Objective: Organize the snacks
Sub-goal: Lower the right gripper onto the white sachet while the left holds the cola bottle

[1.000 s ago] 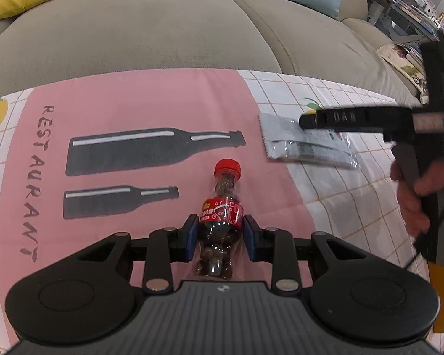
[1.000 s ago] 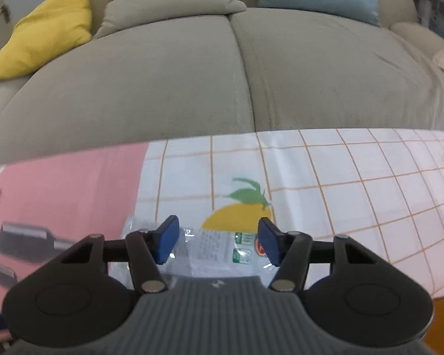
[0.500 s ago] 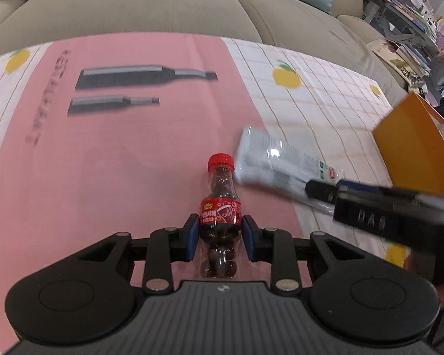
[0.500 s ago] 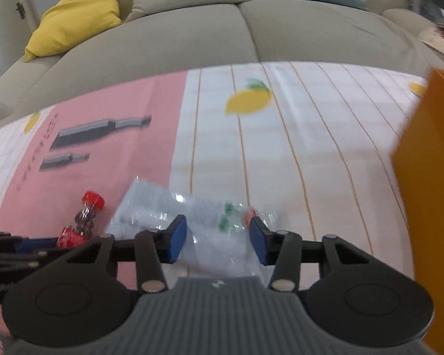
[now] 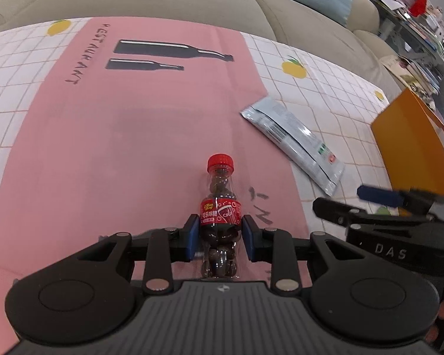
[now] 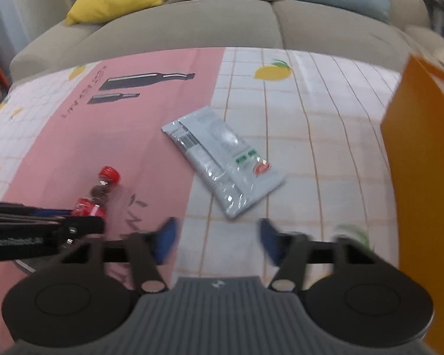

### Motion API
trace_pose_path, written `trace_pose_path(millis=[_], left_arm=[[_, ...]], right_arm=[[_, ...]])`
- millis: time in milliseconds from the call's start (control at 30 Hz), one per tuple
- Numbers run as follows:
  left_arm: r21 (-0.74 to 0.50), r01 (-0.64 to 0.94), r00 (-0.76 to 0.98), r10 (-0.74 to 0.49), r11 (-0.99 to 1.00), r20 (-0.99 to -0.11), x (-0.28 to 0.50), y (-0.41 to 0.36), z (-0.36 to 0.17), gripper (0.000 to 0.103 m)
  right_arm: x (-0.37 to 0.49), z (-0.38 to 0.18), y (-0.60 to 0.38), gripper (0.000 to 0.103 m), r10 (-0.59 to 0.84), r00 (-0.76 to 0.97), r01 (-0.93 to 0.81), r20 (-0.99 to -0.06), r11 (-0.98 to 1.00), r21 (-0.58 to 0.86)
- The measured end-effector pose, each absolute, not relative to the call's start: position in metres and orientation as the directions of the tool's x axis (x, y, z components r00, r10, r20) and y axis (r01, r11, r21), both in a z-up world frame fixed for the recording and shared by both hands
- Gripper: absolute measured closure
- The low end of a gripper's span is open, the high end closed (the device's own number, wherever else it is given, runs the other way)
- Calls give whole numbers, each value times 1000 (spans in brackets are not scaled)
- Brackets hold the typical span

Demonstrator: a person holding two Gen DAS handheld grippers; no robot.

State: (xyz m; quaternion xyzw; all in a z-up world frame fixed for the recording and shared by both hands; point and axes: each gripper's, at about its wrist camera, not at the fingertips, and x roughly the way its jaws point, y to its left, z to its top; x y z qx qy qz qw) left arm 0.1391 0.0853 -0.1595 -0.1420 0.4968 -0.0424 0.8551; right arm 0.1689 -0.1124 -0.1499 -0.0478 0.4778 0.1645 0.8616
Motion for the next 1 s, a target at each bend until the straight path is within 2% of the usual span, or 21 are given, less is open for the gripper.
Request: trace_pose_path(millis=[233, 433, 733, 833, 1000], left_arm=[[-283, -68, 524, -207, 957, -826, 148, 87, -162, 64], [-337, -69, 561, -243, 939, -791, 149, 94, -165, 57], [-364, -81, 584, -252, 928, -772, 147, 97, -167, 57], [-355, -85, 576, -245, 931, -780, 146, 95, -166, 57], [-336, -106, 554, -225, 936, -801, 143, 91, -164, 57]], right_arm=[[204, -149, -99, 17, 255, 530, -495, -809, 868, -50], [225, -153, -95, 17, 296, 528, -539, -796, 841, -45], [242, -174, -91, 17, 322, 496, -561, -807, 828, -14], [245, -179, -97, 17, 353, 491, -545, -796, 838, 36], [238, -181, -97, 18, 363, 506, -550, -782, 835, 31]])
